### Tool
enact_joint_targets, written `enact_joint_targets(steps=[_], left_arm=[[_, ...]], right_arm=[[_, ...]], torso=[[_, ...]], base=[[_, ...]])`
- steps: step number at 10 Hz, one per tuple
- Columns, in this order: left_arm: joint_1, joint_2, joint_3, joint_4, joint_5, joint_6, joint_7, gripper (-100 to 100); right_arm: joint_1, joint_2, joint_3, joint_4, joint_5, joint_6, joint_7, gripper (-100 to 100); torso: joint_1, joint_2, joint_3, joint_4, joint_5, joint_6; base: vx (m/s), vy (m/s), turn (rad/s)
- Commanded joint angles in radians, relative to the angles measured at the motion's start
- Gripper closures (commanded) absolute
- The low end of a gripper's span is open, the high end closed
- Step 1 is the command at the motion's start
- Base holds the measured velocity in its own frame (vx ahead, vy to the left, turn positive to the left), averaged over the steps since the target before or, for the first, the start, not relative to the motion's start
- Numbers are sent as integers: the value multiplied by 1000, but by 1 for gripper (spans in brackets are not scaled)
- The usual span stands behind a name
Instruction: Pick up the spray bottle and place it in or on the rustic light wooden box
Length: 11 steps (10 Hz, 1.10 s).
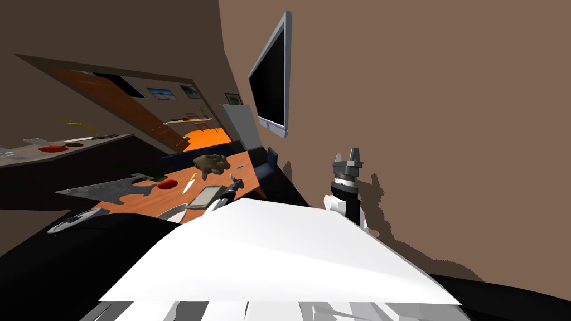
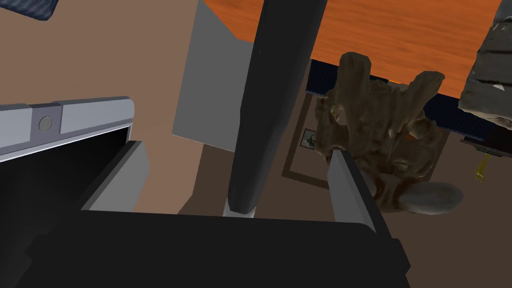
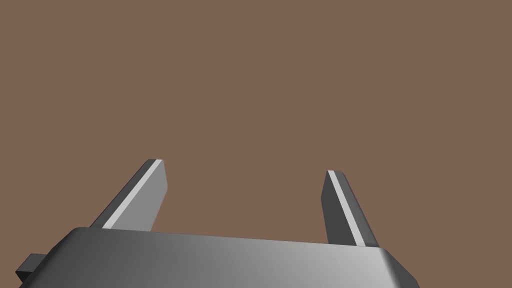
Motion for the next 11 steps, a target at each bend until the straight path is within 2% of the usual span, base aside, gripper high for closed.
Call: enact_joint_targets(steps=[1, 5, 6, 7, 8, 11], left_arm=[[-5, 18, 15, 42, -25, 23, 0, -100], [-9, 56, 42, 117, -79, 67, -4, -100], [-21, 50, 46, 126, -76, 50, -7, -100], [-20, 53, 46, 127, -76, 53, -5, 0], [-53, 46, 52, 149, -82, 75, -9, -100], [-117, 33, 64, 194, -93, 120, -16, -100]], right_arm=[[0, 0, 0, 0, 0, 0, 0, 0], [0, 0, 0, 0, 0, 0, 0, 0], [0, 0, 0, 0, 0, 0, 0, 0], [0, 0, 0, 0, 0, 0, 0, 0], [0, 0, 0, 0, 0, 0, 0, 0], [0, 0, 0, 0, 0, 0, 0, 0]], torso=[[0, 0, 0, 0, 0, 0], [1, 1, 1, 0, 0, 0], [1, 2, 1, 0, 0, 0], [3, 4, 2, 1, 1, 0], [4, 5, 3, 1, 1, 0], [10, 13, 7, 3, 2, 0]], base=[[75, -67, -56], [60, -70, -47], [20, -25, -1], [0, 0, 0], [-46, 22, -158], [-116, 69, -151]])
